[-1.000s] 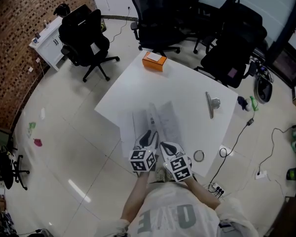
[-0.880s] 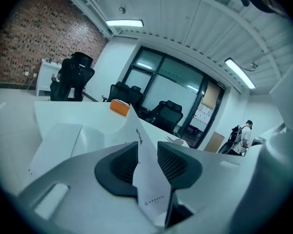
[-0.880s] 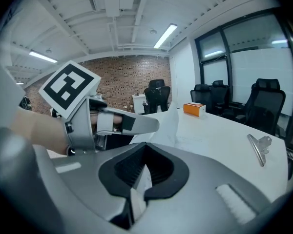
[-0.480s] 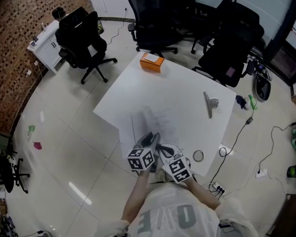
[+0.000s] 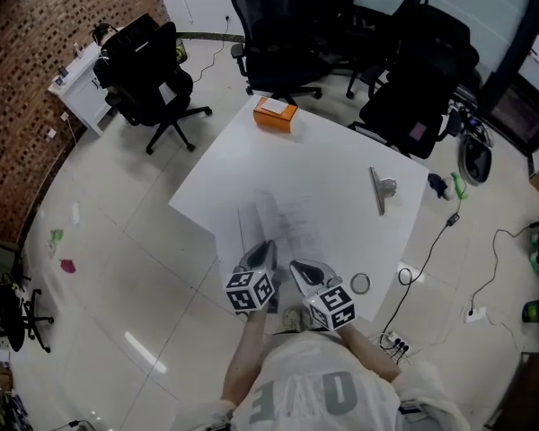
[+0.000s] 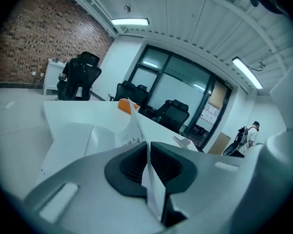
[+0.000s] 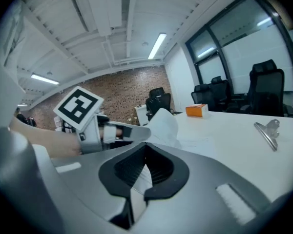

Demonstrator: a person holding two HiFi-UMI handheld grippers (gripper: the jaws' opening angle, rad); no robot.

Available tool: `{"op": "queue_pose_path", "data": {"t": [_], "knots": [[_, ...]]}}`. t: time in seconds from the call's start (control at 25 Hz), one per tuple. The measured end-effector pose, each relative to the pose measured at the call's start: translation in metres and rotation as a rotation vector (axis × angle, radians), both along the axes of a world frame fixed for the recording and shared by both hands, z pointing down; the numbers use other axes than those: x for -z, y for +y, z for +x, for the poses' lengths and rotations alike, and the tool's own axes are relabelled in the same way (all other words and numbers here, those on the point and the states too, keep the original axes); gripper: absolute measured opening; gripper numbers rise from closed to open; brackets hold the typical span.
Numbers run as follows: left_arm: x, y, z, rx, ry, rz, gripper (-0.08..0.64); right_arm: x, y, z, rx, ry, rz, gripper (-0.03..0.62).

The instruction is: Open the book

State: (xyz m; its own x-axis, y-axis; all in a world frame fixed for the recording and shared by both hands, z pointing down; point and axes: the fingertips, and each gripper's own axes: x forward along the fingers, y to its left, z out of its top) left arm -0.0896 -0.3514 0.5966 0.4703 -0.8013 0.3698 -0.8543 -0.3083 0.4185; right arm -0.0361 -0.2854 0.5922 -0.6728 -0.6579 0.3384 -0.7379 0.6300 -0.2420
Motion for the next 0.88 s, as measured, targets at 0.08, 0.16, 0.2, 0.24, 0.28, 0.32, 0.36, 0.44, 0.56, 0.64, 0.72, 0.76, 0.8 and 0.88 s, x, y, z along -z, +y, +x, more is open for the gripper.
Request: {"op": "queue_pose_path", "data": {"t": [0.08,0.16,0.2,0.24,0.28,0.32,0.36,0.44,0.56,0.64,0.72,0.76,0.8,0.88], "knots": [[0.001,0.002,-0.014,0.026,-0.021,0.014,0.042,-0.016,-0.009,0.017,-0.074,0.051,-0.045,0.003],[0.001,0.006,-0.027,0.052,-0.041,0.025,0.048,-0.036,-0.014,0.032,-0.136,0.109,-0.097,0.003],[0.0,0.007,-0.034,0.067,-0.047,0.027,0.051,-0.046,-0.015,0.038,-0.157,0.128,-0.123,0.003],[-0.001,0.009,-0.041,0.085,-0.049,0.027,0.054,-0.054,-0.015,0.043,-0.173,0.142,-0.147,0.003],[-0.003,0.01,-0.048,0.104,-0.05,0.028,0.057,-0.061,-0.016,0.047,-0.183,0.153,-0.169,0.003],[-0.004,0.012,-0.056,0.123,-0.052,0.029,0.057,-0.068,-0.016,0.049,-0.191,0.162,-0.188,0.003],[-0.005,0.013,-0.063,0.139,-0.055,0.03,0.058,-0.073,-0.016,0.051,-0.195,0.17,-0.205,0.003],[-0.007,0.015,-0.076,0.167,-0.066,0.027,0.063,-0.083,-0.016,0.052,-0.198,0.185,-0.233,0.003],[-0.012,0.016,-0.093,0.197,-0.088,0.021,0.069,-0.094,-0.014,0.052,-0.186,0.218,-0.263,0.003],[-0.017,0.015,-0.1,0.209,-0.104,0.015,0.077,-0.1,-0.011,0.054,-0.175,0.244,-0.278,0.003],[-0.026,0.012,-0.107,0.22,-0.117,0.006,0.083,-0.105,-0.011,0.056,-0.171,0.263,-0.289,0.003],[-0.032,0.011,-0.112,0.226,-0.123,-0.002,0.086,-0.107,-0.01,0.056,-0.17,0.269,-0.295,0.003],[-0.039,0.011,-0.117,0.234,-0.129,-0.011,0.087,-0.11,-0.009,0.056,-0.169,0.273,-0.301,0.003],[-0.053,0.013,-0.129,0.257,-0.137,-0.034,0.092,-0.114,-0.007,0.056,-0.167,0.284,-0.315,0.003]]}}
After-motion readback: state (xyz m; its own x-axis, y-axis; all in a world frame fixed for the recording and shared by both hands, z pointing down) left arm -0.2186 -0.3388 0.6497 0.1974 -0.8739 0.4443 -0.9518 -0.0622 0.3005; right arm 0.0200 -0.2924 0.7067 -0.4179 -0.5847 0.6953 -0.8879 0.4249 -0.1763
